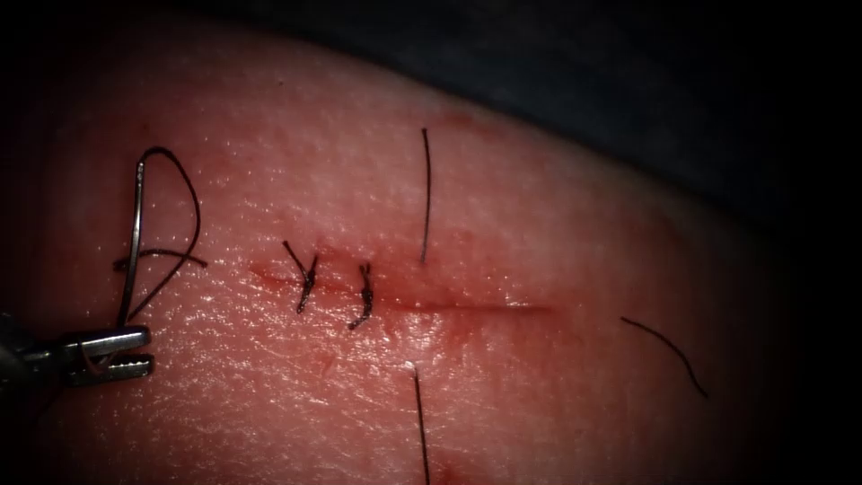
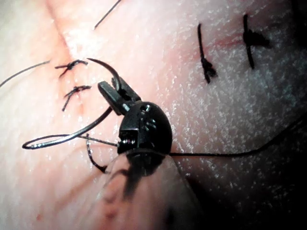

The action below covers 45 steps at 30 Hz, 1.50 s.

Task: Wound Closure
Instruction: Repeatably pull the suture through the incision with the right tool

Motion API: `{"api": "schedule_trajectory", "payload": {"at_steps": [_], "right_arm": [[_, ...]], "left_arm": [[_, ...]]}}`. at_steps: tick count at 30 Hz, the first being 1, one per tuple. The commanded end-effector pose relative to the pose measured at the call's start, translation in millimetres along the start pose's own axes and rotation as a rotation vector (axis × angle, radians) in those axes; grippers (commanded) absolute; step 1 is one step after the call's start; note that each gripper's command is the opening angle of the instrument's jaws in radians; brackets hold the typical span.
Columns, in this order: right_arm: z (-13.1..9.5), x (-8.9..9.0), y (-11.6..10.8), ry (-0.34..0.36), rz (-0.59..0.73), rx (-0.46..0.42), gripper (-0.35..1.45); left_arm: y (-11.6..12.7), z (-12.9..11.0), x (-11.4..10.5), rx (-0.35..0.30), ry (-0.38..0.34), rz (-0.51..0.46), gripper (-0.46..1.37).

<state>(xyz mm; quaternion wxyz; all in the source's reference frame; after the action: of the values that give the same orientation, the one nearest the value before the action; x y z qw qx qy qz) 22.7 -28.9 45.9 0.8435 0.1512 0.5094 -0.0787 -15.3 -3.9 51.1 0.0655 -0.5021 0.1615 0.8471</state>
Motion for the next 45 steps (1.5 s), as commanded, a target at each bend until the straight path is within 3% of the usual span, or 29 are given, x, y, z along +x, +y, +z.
{"api": "schedule_trajectory", "payload": {"at_steps": [1,20,40,42,45], "right_arm": [[0.2,-0.1,0.0,0.002,0.001,-0.003,-0.35],[0.0,0.8,-3.0,0.012,0.044,0.089,-0.35],[0.9,-0.1,-4.0,-0.009,0.093,0.13,-0.35],[0.9,-0.2,-3.9,-0.008,0.093,0.126,-0.11],[0.9,-0.4,-3.7,-0.011,0.094,0.112,0.05]], "left_arm": [[0.0,0.0,0.0,-0.005,0.0,0.0,-0.35],[0.0,0.0,0.0,-0.005,0.0,0.0,-0.35],[0.0,0.0,0.0,-0.005,0.0,0.0,-0.35],[0.1,0.0,0.0,-0.005,0.0,0.0,-0.35],[0.1,0.0,0.0,-0.005,0.0,0.0,-0.35]]}}
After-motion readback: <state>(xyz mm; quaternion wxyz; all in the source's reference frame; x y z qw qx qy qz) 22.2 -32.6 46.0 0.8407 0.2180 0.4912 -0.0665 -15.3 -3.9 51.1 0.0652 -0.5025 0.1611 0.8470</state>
